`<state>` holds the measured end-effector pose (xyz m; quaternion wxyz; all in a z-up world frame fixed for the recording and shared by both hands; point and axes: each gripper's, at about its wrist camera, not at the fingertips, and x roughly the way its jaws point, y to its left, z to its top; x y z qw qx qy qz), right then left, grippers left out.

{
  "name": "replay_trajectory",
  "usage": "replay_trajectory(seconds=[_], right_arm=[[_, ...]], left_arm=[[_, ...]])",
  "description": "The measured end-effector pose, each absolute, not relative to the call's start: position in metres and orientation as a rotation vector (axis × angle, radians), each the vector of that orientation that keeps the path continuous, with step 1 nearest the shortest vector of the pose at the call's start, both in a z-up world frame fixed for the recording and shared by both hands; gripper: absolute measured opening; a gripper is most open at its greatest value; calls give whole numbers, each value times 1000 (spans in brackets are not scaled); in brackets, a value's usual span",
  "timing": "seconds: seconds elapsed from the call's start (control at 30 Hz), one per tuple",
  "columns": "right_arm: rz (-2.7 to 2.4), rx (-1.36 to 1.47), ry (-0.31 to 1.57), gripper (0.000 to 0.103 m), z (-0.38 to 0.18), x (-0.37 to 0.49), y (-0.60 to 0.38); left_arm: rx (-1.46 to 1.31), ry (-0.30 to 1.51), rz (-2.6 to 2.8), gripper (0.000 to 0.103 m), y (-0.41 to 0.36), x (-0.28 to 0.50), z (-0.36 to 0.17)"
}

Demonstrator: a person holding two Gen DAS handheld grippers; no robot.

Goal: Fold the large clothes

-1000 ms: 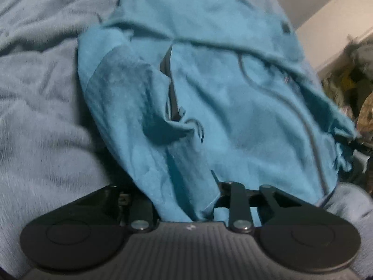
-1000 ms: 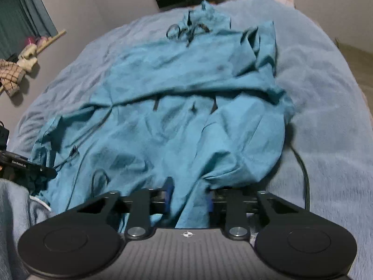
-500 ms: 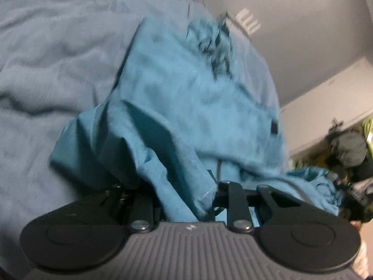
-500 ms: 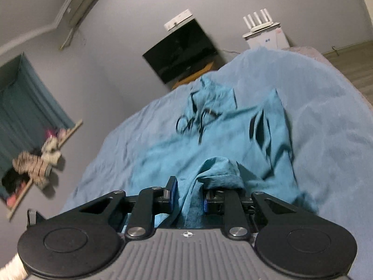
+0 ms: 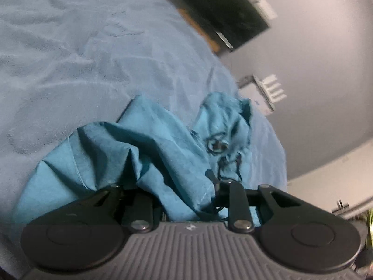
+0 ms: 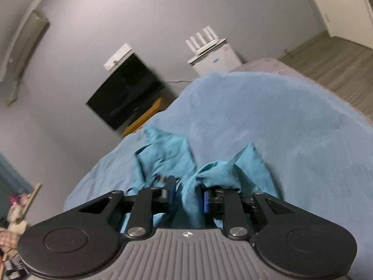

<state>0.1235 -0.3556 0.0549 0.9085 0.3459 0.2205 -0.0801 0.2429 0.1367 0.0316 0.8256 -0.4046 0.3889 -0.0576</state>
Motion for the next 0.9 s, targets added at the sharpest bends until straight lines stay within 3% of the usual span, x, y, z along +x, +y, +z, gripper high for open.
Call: replay_trajectory(seconds=[0.03, 0.1, 0.17, 0.2, 0.33, 0.47, 0.63, 0.7, 0.77, 0.9], right_arm=[[-186, 710, 455, 32, 49, 131, -356], [-217, 701, 433, 60, 38, 137, -352], [-238, 669, 371, 80, 31, 131, -348], [-240, 649, 352, 83, 28, 130, -347], [-244, 542, 368, 83, 17, 126, -343], [-205, 410, 403, 83, 9, 110, -322], [-84, 18, 469, 80, -8, 106, -262], [-66, -134, 535, 72, -19, 125, -242], [-76, -224, 580, 70, -28, 149, -231], [-140, -223, 641, 52, -34, 202, -234]], left_arm=[[-885, 845, -118, 27, 137, 250, 28], [-903, 859, -137, 32, 142, 258, 23], [-971, 829, -170, 38, 151, 252, 12], [-1013, 807, -178, 47, 156, 249, 6], [-1050, 699, -126, 68, 173, 230, -3], [-994, 640, -83, 69, 182, 217, 0], [-605, 649, -195, 73, 147, 196, 13], [-378, 685, -213, 74, 117, 193, 11], [-194, 715, -184, 74, 89, 196, 2], [-131, 836, -134, 74, 56, 227, -27]])
